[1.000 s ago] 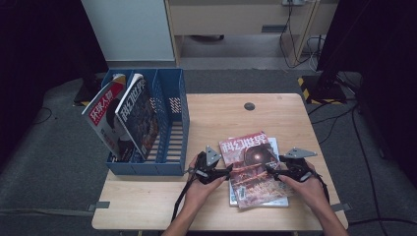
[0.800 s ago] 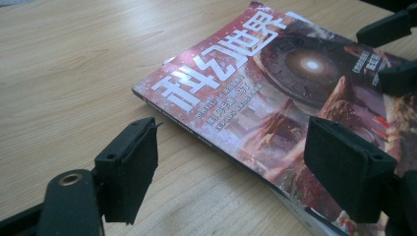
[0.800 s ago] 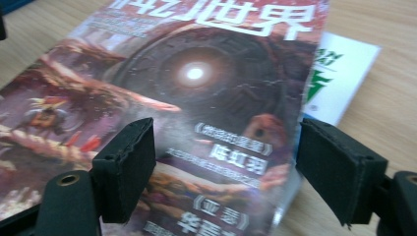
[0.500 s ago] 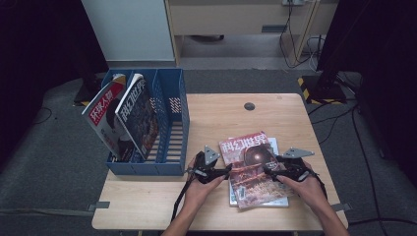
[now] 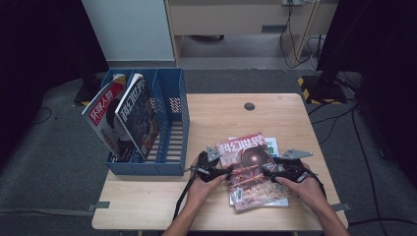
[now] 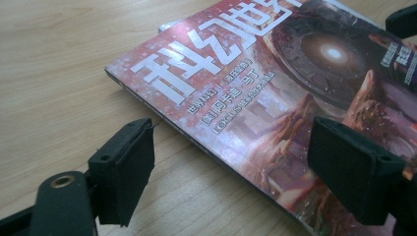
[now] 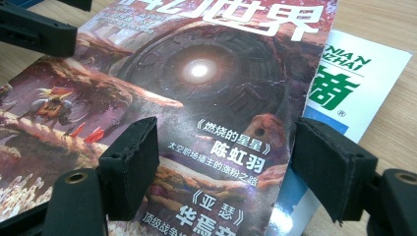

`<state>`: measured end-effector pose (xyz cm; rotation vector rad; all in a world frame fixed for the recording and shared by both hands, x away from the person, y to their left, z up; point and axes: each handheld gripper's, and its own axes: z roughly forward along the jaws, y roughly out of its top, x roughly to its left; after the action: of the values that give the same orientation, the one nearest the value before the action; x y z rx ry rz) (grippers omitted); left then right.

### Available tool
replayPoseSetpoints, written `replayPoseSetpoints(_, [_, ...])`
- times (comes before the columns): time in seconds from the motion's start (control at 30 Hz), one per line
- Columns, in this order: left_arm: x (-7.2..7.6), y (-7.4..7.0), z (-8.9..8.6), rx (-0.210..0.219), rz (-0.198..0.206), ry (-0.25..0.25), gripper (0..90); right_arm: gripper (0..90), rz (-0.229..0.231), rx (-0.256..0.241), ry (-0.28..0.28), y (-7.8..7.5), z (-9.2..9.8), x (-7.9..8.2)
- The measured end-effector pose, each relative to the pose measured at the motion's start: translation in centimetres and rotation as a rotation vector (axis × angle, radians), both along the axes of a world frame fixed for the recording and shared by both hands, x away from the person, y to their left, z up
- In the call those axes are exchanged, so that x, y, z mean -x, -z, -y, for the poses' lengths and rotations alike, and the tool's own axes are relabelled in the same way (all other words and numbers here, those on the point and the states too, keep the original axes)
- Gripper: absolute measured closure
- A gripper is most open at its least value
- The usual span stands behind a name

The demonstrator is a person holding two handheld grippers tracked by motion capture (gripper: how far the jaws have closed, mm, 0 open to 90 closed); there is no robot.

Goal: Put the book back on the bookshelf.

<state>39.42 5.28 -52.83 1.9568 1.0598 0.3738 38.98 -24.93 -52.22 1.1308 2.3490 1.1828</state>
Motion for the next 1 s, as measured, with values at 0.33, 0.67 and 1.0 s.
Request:
replayPoseSetpoints(0.33, [0.1,0.2,0.5,0.021,-0.031,0.034,15.9,26.1,-0.003,0.0,0.012,0.0,-0.1,0.2])
replayPoseSetpoints(0.67, [0.1,0.3,0.8,0.026,-0.034,0.029,14.5,26.0,-0.008,0.007,0.008,-0.1,0.0,0.5])
replayPoseSetpoints(1.0, [-0.1,0.6,1.2,0.051,-0.044,0.023,12.3,23.9,-0.02,0.013,0.004,-0.2,0.1,0.7])
